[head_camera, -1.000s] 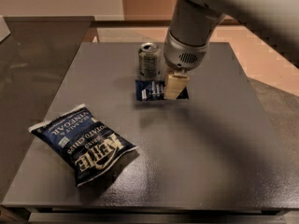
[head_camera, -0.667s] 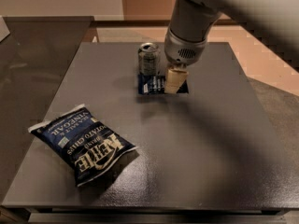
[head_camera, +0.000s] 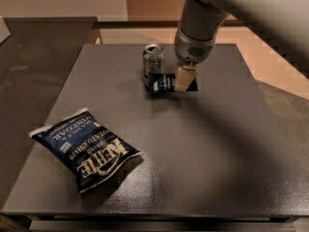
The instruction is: Move rxbar blueberry near 7up can
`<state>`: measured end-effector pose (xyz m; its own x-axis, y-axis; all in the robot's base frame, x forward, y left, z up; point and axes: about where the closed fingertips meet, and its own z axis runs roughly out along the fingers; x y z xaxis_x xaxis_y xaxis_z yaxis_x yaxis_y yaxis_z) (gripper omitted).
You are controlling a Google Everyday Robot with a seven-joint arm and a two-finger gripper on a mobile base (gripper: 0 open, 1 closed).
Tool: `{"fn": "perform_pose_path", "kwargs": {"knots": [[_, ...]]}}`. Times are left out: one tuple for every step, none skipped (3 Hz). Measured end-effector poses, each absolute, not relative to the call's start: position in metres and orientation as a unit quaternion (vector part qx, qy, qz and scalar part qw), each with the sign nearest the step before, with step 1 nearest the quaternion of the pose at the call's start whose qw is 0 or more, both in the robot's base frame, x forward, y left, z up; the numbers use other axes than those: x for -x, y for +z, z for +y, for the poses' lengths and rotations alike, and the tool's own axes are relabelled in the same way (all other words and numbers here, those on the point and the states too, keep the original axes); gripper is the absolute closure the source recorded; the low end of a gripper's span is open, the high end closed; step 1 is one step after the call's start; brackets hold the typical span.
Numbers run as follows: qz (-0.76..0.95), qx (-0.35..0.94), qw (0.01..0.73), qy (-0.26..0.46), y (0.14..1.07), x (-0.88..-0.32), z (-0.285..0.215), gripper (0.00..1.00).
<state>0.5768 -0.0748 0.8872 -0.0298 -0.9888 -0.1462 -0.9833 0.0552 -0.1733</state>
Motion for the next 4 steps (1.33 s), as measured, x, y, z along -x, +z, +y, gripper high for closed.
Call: {"fn": "perform_pose_path", "kwargs": {"knots": [[0.717, 0.689, 0.108, -0.007, 0.878, -0.581, -0.079, 0.36], [0.714, 0.692, 0.101, -0.002, 0.867, -0.580, -0.081, 0.14], [0.714, 0.693, 0.102, -0.003, 0.867, -0.581, -0.080, 0.00], [0.714, 0.693, 0.102, -0.003, 0.867, -0.581, -0.080, 0.00]]}}
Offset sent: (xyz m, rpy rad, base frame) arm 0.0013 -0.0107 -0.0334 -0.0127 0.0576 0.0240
